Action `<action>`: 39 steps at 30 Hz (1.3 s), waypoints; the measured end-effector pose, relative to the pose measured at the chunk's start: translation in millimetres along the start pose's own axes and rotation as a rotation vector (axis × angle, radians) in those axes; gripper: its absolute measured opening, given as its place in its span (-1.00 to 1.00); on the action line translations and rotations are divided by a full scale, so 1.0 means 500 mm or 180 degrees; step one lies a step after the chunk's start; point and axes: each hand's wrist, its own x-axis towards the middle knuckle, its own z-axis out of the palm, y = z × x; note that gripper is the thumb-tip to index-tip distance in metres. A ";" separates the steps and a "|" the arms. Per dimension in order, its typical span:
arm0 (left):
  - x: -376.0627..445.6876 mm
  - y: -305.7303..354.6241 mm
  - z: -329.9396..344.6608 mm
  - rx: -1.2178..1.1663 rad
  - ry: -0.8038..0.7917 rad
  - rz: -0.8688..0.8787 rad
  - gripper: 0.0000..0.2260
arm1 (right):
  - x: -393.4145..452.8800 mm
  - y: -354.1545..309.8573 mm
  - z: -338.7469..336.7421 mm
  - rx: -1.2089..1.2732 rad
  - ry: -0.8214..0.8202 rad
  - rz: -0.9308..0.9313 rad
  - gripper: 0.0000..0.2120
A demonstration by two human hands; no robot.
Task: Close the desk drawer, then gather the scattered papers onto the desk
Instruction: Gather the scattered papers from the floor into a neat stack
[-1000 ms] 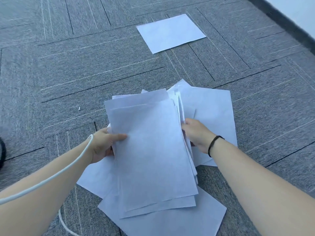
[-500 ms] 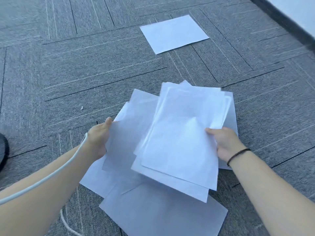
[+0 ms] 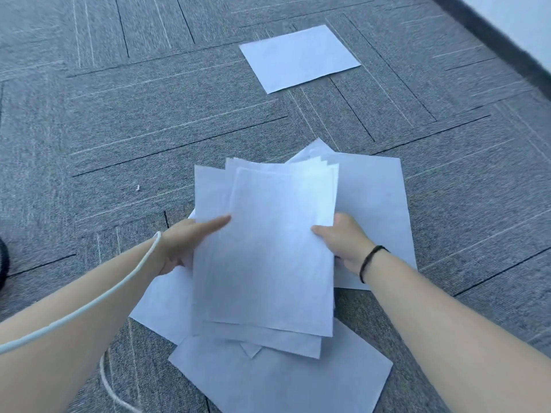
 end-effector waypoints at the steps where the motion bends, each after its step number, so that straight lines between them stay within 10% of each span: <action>1: -0.001 0.008 0.009 0.0305 -0.0016 0.0085 -0.57 | -0.003 0.002 0.012 -0.0113 -0.0156 -0.0045 -0.75; 7: 0.010 0.016 -0.018 0.0839 0.0940 0.0481 -0.71 | -0.067 0.001 -0.025 -0.1069 -0.0015 -0.0093 -0.64; 14: 0.019 -0.018 -0.045 -0.1903 0.0740 0.0483 -0.91 | -0.230 0.053 0.080 -0.4020 -0.0217 -0.0143 -0.15; 20: 0.005 -0.005 -0.055 -0.2227 0.0442 0.0362 -0.48 | -0.213 0.067 0.083 -0.4005 -0.0160 -0.0011 -0.40; 23: -0.004 0.001 -0.065 -0.2312 0.0375 0.0346 -0.81 | -0.215 0.066 0.077 -0.3885 -0.0279 -0.0229 -0.68; 30: -0.026 -0.010 -0.082 -0.2408 0.0145 0.0276 -0.78 | -0.122 0.028 -0.011 -0.0579 0.0073 -0.0020 -0.86; 39: -0.030 -0.018 -0.059 -0.0653 0.0878 0.0185 -0.71 | 0.052 0.005 -0.184 -0.1585 0.1830 0.0363 -0.69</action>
